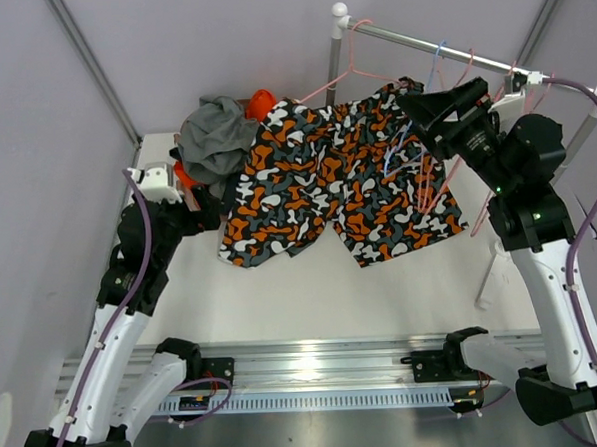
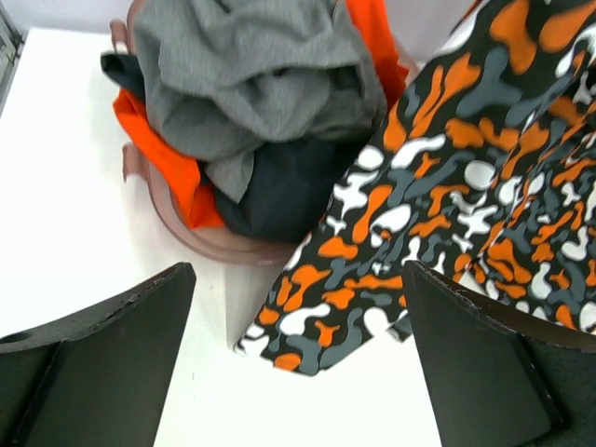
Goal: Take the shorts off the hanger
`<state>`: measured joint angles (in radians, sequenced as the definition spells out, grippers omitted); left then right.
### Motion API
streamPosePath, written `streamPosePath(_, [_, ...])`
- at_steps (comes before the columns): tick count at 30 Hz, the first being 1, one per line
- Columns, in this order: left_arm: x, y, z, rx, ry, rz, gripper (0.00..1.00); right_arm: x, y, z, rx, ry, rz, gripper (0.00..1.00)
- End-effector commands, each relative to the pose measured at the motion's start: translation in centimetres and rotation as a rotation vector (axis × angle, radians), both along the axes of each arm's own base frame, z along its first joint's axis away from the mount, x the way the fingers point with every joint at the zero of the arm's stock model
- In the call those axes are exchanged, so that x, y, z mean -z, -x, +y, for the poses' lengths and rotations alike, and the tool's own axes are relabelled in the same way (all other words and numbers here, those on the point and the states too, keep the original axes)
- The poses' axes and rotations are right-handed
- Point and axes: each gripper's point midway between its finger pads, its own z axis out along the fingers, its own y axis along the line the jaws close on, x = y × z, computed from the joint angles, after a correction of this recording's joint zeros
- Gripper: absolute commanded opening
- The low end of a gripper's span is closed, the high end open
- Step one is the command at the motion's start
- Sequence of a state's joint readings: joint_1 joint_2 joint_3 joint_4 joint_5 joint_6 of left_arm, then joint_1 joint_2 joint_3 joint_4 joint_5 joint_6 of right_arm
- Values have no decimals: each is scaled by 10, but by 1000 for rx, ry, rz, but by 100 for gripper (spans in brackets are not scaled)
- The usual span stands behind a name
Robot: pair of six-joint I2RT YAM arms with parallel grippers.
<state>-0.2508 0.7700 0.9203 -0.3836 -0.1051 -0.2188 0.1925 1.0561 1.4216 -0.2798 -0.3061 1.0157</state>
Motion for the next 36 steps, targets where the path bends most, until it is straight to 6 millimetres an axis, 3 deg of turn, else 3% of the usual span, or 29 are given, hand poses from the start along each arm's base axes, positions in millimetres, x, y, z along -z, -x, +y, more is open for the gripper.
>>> streamPosePath(1, [6, 8, 0, 16, -18, -17, 99, -50, 29, 7, -15, -21, -121, 99])
streamPosePath(2, [8, 9, 1, 14, -17, -16, 99, -62, 34, 8, -19, -27, -143, 99])
streamPosePath(4, [12, 12, 2, 11, -17, -20, 99, -59, 33, 19, -13, -2, -115, 99])
streamPosePath(5, [13, 13, 3, 8, -17, -21, 99, -72, 34, 13, 39, -2, -131, 99])
streamPosePath(6, [16, 14, 3, 9, -16, -18, 99, -62, 31, 14, 64, 63, -103, 99])
streamPosePath(7, [17, 14, 3, 11, -17, -20, 99, -52, 26, 27, 56, 106, -65, 99])
streamPosePath(8, [16, 15, 3, 11, -16, -24, 99, -67, 26, 16, 130, 119, -75, 99])
streamPosePath(10, [20, 16, 3, 15, -19, -21, 99, -41, 12, 19, 141, 223, 11, 99])
streamPosePath(14, [21, 17, 3, 16, -18, -23, 99, -12, 6, 11, 178, 312, 85, 100])
streamPosePath(15, [21, 17, 3, 17, -20, -24, 99, 6, 3, 12, 177, 332, 119, 99])
streamPosePath(17, [22, 17, 1, 23, -14, -28, 99, 9, 11, 8, 178, 306, 111, 99])
streamPosePath(19, [22, 16, 0, 31, -11, -31, 99, 14, 9, 16, 154, 262, 80, 100])
streamPosePath(21, [23, 15, -1, 35, -9, -24, 99, -12, 14, 29, 90, 185, -37, 99])
streamPosePath(23, [28, 15, -1, 34, -15, -8, 99, -20, 14, 43, 27, 157, -89, 100])
streamPosePath(27, [25, 16, 0, 31, -13, -19, 99, -52, 1, 75, -86, 99, -185, 99])
streamPosePath(28, [24, 17, 0, 31, -14, -22, 99, -43, -15, 88, -106, 105, -157, 99])
streamPosePath(30, [24, 18, 1, 29, -17, -26, 99, -58, -21, 101, -139, 84, -193, 99])
streamPosePath(31, [25, 18, 1, 27, -18, -24, 99, -48, -34, 113, -147, 94, -170, 99])
streamPosePath(33, [24, 18, 1, 26, -17, -26, 99, -48, -49, 121, -137, 93, -178, 99])
streamPosePath(34, [25, 18, 0, 30, -15, -24, 99, -33, -65, 130, -137, 109, -147, 99])
streamPosePath(36, [25, 18, 0, 32, -14, -22, 99, -27, -81, 135, -119, 121, -136, 99])
